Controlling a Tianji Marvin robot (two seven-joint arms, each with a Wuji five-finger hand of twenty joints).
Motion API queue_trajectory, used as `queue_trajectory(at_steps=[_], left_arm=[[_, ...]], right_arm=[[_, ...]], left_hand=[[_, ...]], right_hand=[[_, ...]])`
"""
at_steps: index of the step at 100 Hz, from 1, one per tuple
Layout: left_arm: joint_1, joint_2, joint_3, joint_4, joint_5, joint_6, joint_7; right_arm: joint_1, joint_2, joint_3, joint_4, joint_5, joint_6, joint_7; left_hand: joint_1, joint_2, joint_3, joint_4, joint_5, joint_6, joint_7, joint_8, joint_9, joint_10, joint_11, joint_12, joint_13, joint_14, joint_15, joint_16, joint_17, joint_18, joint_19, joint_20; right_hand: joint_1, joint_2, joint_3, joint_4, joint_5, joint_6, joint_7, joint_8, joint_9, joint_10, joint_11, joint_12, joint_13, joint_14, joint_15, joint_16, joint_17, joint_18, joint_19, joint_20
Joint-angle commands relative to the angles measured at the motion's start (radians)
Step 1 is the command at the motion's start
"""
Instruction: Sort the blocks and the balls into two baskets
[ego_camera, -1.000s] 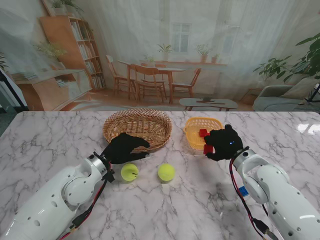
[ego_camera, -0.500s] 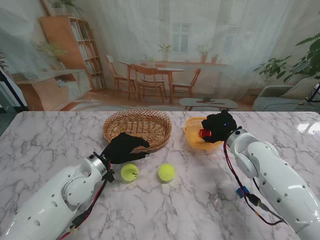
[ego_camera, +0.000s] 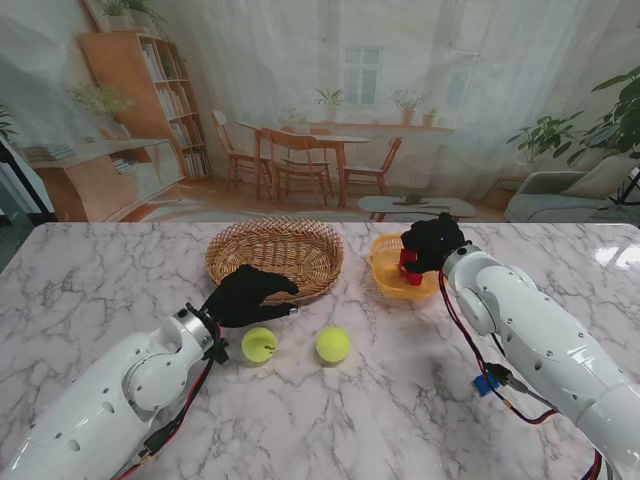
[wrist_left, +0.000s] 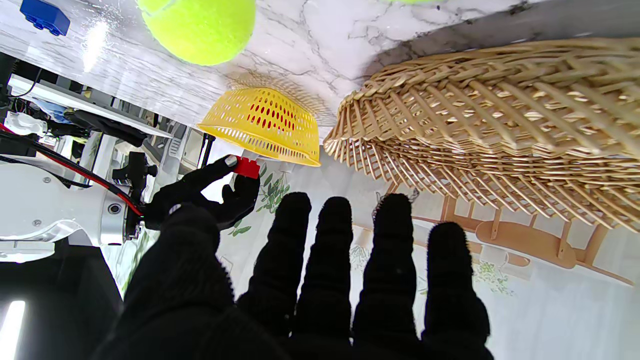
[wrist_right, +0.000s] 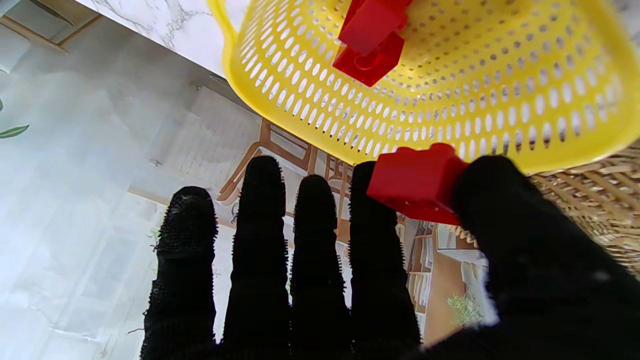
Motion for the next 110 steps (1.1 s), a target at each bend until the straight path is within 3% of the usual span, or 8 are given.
queue_trajectory(at_steps=[1,18,42,77,110], left_arm=[[0.0,-0.002,0.001,0.003,0.0,-0.004,-0.01],[0.014,-0.001,-0.011,-0.014,0.001,-0.006,-0.017],[0.023,0.0,-0.019,-0.024,0.003,-0.007,-0.02],[0.023,0.0,-0.018,-0.022,0.004,-0.007,-0.017],[0.022,0.0,-0.019,-0.022,0.004,-0.004,-0.017]], right_arm=[[0.004,-0.008,-0.004,0.01,0.006,0.015,-0.006],[0.003,-0.008,-0.021,0.02,0.01,0.034,-0.002],[-0.028,-0.004,0.021,-0.011,-0.003,0.022,0.011],[-0.189,0.014,0.233,-0.208,-0.116,-0.096,0.077],[-0.389,0.021,0.419,-0.377,-0.2,-0.213,0.049]], left_hand=[[-0.002,0.046,-0.026,-0.015,0.03,-0.02,0.012,0.006,0.021,-0.012,0.013,0.003,0.014,-0.001,0.019,0.007,-0.003,0.018,0.016,0.006],[0.0,0.045,-0.026,-0.014,0.03,-0.019,0.012,0.006,0.021,-0.012,0.013,0.003,0.015,-0.001,0.019,0.007,-0.003,0.018,0.016,0.006],[-0.001,0.045,-0.026,-0.015,0.031,-0.02,0.012,0.006,0.021,-0.011,0.013,0.002,0.014,0.0,0.019,0.007,-0.002,0.018,0.016,0.006],[-0.001,0.045,-0.026,-0.014,0.031,-0.019,0.012,0.006,0.021,-0.01,0.013,0.002,0.014,0.0,0.018,0.007,-0.002,0.019,0.016,0.006],[-0.001,0.045,-0.026,-0.015,0.031,-0.019,0.012,0.006,0.021,-0.01,0.013,0.002,0.014,0.0,0.018,0.007,-0.003,0.019,0.015,0.006]], right_hand=[[-0.039,0.037,0.037,0.058,-0.053,-0.005,-0.076,0.035,-0.054,0.02,-0.029,-0.025,-0.048,0.015,-0.04,-0.021,-0.031,-0.003,-0.004,-0.018],[-0.088,0.021,-0.01,0.059,-0.172,0.035,-0.227,0.001,-0.139,0.052,-0.086,-0.086,-0.108,0.037,-0.115,-0.067,-0.074,0.003,-0.033,-0.029],[-0.114,0.045,-0.064,0.06,-0.2,0.045,-0.259,-0.001,-0.182,0.065,-0.09,-0.113,-0.147,0.048,-0.149,-0.089,-0.105,0.006,-0.054,-0.037],[-0.099,0.06,-0.091,0.068,-0.169,0.038,-0.267,0.004,-0.159,0.066,-0.101,-0.124,-0.142,0.057,-0.166,-0.098,-0.105,0.009,-0.056,-0.037],[-0.099,0.083,-0.13,0.076,-0.144,0.03,-0.279,0.009,-0.14,0.066,-0.118,-0.124,-0.139,0.062,-0.181,-0.102,-0.105,0.012,-0.058,-0.038]])
